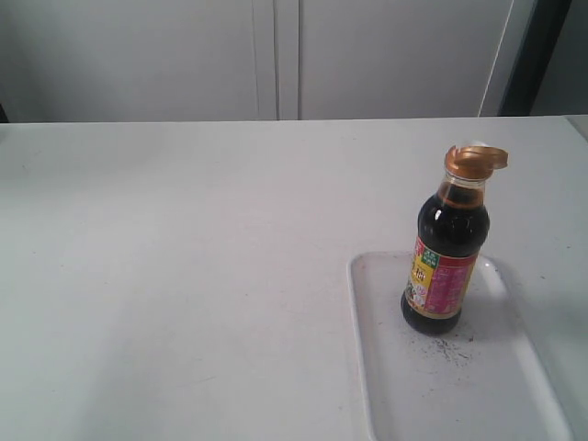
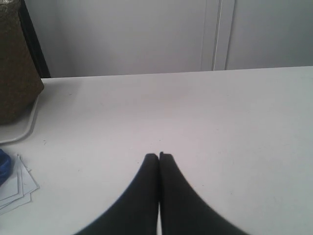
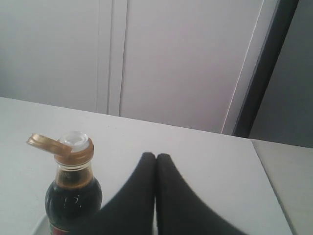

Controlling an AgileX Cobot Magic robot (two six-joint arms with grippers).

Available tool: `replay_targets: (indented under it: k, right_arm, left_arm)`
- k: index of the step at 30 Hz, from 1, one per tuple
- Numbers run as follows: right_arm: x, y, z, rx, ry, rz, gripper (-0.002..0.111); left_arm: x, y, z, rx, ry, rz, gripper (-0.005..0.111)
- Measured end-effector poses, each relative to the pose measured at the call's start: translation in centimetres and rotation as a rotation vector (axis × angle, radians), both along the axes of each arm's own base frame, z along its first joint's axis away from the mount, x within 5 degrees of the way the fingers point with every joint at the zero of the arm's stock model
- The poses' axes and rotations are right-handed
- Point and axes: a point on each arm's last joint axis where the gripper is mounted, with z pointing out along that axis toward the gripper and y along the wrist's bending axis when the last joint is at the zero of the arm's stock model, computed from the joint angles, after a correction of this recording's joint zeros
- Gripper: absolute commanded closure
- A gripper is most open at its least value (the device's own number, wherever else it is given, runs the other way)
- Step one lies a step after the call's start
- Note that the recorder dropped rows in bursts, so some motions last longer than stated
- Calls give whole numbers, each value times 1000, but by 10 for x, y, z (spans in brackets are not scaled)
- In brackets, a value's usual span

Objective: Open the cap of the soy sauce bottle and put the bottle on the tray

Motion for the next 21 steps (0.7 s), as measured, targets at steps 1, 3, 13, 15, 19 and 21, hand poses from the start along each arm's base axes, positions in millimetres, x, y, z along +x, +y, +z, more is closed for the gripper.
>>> replay_targets:
  k: [1, 3, 13, 15, 19, 21]
  right_arm:
    - [0, 0, 0, 0, 0, 0, 108]
    - [0, 0, 0, 0, 0, 0, 108]
    - [0, 0, 0, 0, 0, 0, 108]
    - [0, 0, 0, 0, 0, 0, 108]
    - [0, 0, 0, 0, 0, 0, 108]
    - [0, 0, 0, 0, 0, 0, 108]
  left_arm:
    - [-1, 0, -3, 0, -2, 1, 107]
    - [-2, 0, -13, -1, -1, 3, 107]
    - [-7, 1, -58, -1, 30, 6, 107]
    - [-8, 1, -65, -1, 32, 6, 107]
    - [-9, 1, -78, -1, 36, 6, 107]
    - [-9, 1, -84, -1, 49, 6, 107]
